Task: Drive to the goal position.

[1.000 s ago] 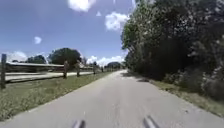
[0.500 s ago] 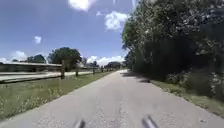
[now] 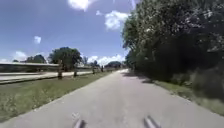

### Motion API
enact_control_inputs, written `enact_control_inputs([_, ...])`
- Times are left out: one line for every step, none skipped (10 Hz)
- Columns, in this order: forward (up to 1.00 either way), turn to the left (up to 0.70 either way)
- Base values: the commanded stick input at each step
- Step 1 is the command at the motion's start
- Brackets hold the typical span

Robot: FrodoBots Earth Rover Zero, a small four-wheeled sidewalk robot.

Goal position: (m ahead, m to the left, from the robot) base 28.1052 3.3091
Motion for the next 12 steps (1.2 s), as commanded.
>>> enact_control_inputs([0.5, -0.33])
enact_control_inputs([0.5, 0.0])
enact_control_inputs([0.5, 0.0])
enact_control_inputs([0.5, 0.0])
enact_control_inputs([0.5, 0.0])
enact_control_inputs([0.5, 0.0])
enact_control_inputs([0.5, 0.0])
enact_control_inputs([0.5, 0.0])
enact_control_inputs([0.5, 0.0])
enact_control_inputs([0.5, 0.0])
enact_control_inputs([0.5, 0.0])
enact_control_inputs([0.5, 0.26])
